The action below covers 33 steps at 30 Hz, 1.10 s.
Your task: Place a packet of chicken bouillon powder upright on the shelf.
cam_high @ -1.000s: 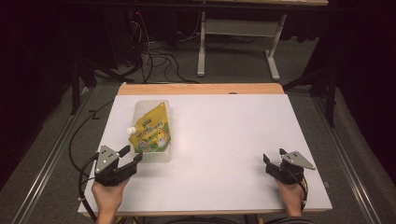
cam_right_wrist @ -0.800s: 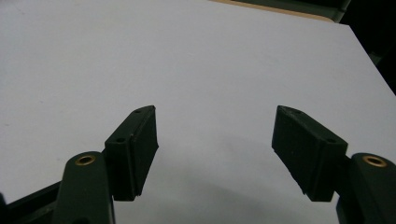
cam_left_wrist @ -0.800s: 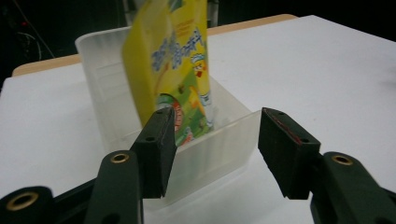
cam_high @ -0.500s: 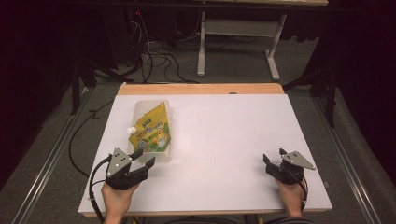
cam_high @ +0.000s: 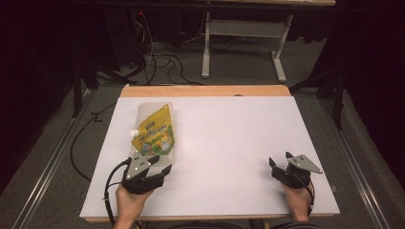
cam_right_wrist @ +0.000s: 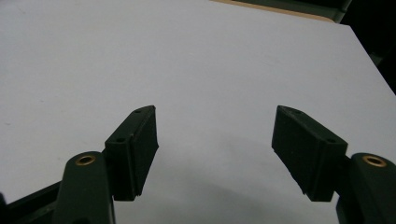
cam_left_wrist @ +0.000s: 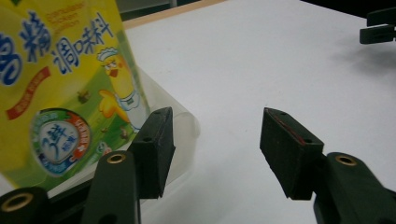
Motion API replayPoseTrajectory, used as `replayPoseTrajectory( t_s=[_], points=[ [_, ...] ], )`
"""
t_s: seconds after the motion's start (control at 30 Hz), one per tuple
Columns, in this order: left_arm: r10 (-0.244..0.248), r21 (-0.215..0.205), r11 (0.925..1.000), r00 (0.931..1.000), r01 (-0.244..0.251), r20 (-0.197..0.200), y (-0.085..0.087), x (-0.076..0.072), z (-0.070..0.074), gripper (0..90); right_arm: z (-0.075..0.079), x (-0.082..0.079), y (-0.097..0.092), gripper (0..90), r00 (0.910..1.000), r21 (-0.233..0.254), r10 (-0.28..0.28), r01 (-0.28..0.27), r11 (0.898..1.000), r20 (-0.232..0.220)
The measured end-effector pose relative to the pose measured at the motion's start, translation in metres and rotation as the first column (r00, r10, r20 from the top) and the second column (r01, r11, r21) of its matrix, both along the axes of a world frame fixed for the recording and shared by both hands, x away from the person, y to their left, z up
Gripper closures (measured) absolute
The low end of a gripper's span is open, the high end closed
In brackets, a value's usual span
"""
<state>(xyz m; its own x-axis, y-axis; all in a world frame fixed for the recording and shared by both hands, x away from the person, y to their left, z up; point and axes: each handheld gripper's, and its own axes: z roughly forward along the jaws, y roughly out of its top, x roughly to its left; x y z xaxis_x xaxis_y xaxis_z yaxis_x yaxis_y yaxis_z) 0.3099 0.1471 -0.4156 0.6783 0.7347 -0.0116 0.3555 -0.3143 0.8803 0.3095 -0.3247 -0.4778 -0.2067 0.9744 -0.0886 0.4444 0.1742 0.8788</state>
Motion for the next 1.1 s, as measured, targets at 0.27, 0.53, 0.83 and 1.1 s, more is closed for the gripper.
replayPoseTrajectory(
  t_s=[0.27, 0.53, 0.83, 1.1],
  points=[
    [-0.034, -0.018, 0.9993, 0.9993, 0.034, -0.014, -0.015, 0.005, -0.005, 44.3, 0.0, 0.0, 0.0, 31.7, 1.0, 0.0, 0.004, -0.004, 1.0, -0.002],
    [-0.05, -0.031, 0.9983, 0.9985, 0.049, -0.024, -0.023, 0.008, -0.007, 44.1, 0.0, 0.0, 0.0, 31.7, 1.0, -0.002, 0.002, -0.002, 1.0, -0.001],
    [-0.07, -0.034, 0.997, 0.9966, 0.069, -0.042, -0.034, 0.012, -0.013, 43.8, 0.0, 0.0, 0.0, 31.7, 1.0, -0.003, 0.003, -0.003, 1.0, 0.0],
    [-0.075, -0.052, 0.996, 0.9959, 0.073, -0.049, -0.042, 0.015, -0.019, 43.9, 0.0, 0.0, 0.0, 31.7, 1.0, -0.003, 0.003, -0.003, 1.0, 0.001]
  ],
)
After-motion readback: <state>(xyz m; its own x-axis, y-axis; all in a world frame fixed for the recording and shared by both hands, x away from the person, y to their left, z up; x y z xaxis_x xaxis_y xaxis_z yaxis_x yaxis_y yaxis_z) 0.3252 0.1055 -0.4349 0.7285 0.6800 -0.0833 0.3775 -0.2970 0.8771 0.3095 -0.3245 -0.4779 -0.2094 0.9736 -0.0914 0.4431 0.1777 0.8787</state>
